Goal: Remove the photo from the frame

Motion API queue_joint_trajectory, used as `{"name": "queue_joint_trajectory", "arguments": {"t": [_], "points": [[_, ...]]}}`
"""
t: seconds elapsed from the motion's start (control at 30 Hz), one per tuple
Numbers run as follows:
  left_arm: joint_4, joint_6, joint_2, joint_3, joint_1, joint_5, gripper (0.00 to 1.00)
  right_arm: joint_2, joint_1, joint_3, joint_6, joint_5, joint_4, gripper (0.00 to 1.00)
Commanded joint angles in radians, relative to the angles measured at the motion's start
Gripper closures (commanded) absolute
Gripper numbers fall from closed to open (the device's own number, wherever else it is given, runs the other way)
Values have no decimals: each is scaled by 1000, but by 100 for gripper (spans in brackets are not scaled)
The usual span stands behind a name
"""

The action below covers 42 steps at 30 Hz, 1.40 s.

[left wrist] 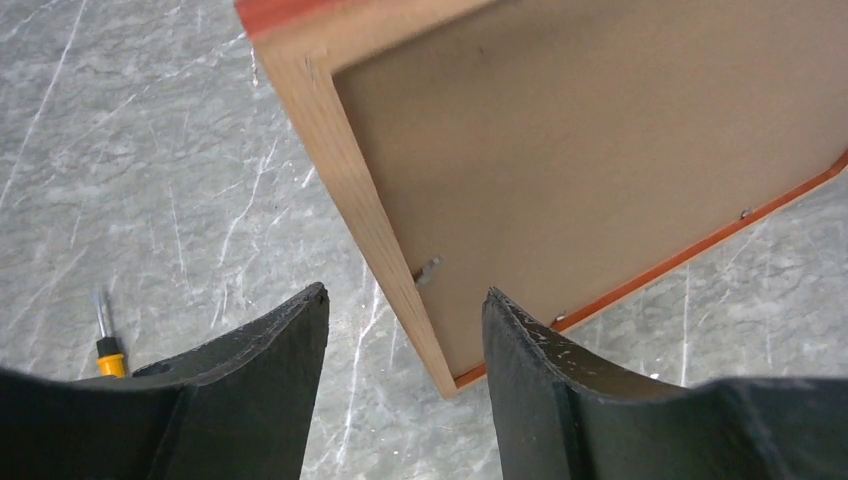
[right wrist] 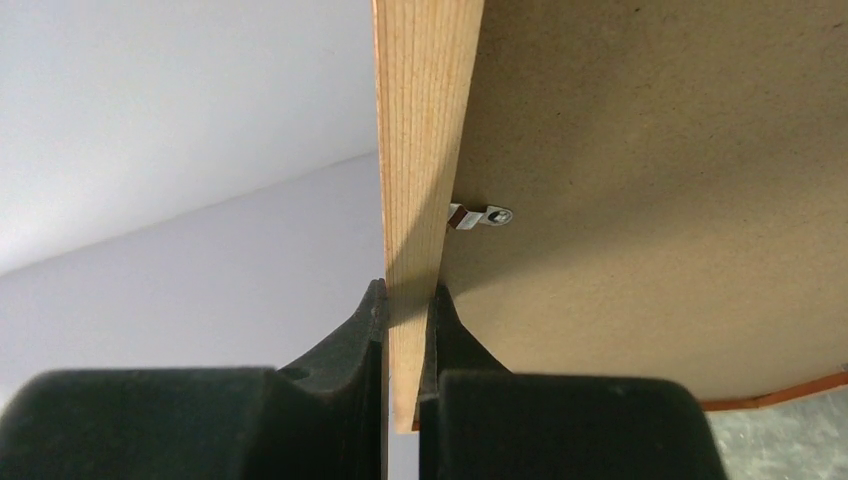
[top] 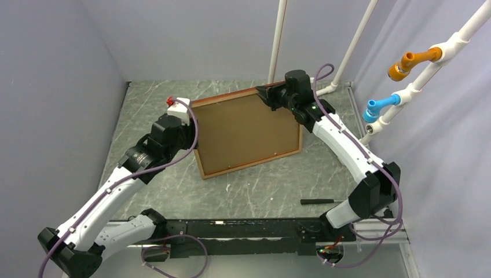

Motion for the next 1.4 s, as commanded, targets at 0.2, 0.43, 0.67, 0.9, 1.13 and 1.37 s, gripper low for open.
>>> {"name": "queue_joint_trajectory", "arguments": {"t": [0.2,0.43,0.67,0.9,1.13,1.37], "points": [[-96,-109,-140,70,6,8,36,204,-15,128,27,114,-227,100],[-166,-121,-197,131,4,34,35,330,-25,237,48,133,-302,100],[-177,-136,-229,125,5,64,35,407,-28,255,49,149,-326,100],[-185,-150,-245,73,4,108,36,453,-29,159,18,148,-261,100],[-201,-166,-272,25,5,128,36,500,-27,143,-57,179,-235,100],[-199,-192,-309,-36,4,144,36,522,-28,126,-161,173,-195,100]]}}
